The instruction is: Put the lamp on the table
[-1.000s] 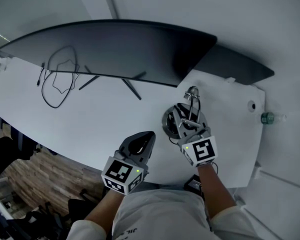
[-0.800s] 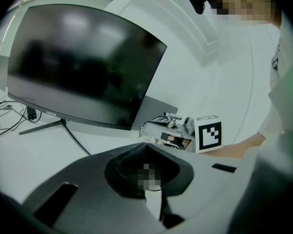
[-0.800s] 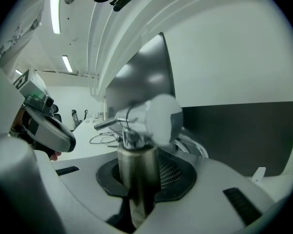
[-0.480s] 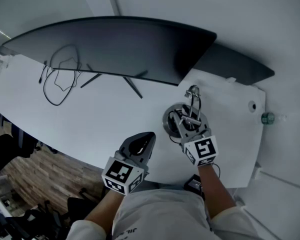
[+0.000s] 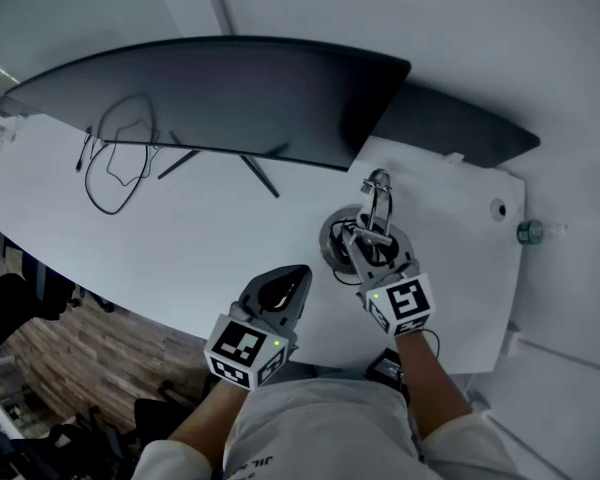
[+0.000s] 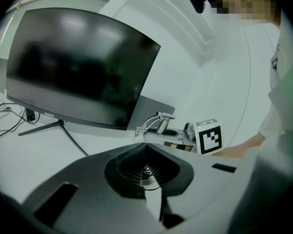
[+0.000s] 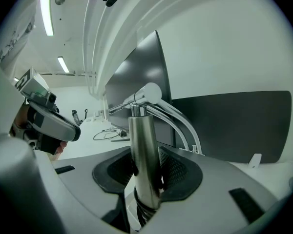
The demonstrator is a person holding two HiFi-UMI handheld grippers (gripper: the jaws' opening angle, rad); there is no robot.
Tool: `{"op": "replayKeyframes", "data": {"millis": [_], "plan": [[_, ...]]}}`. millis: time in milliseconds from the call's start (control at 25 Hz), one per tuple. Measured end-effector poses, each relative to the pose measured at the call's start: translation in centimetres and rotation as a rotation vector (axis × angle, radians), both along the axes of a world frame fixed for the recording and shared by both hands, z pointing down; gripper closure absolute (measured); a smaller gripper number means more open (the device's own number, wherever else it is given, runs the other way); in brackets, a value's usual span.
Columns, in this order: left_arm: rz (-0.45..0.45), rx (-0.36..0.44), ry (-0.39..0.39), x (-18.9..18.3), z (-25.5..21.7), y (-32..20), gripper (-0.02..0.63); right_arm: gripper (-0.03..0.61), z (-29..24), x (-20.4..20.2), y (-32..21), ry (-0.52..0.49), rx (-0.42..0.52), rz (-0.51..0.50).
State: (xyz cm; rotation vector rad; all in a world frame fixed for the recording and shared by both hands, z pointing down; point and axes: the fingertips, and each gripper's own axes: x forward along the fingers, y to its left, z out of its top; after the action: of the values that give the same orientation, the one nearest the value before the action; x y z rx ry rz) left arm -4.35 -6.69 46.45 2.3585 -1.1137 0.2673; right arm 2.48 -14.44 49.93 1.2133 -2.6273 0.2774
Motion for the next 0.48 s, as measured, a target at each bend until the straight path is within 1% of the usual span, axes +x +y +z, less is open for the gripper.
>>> {"op": "replayKeyframes", "data": {"millis": [480], "plan": [[0.015,0.024,-0.001,0.97,-0.99,0.45,0.617,0.434,-0.44,0.95,1.03,0.008,0.001,0.012]]}}
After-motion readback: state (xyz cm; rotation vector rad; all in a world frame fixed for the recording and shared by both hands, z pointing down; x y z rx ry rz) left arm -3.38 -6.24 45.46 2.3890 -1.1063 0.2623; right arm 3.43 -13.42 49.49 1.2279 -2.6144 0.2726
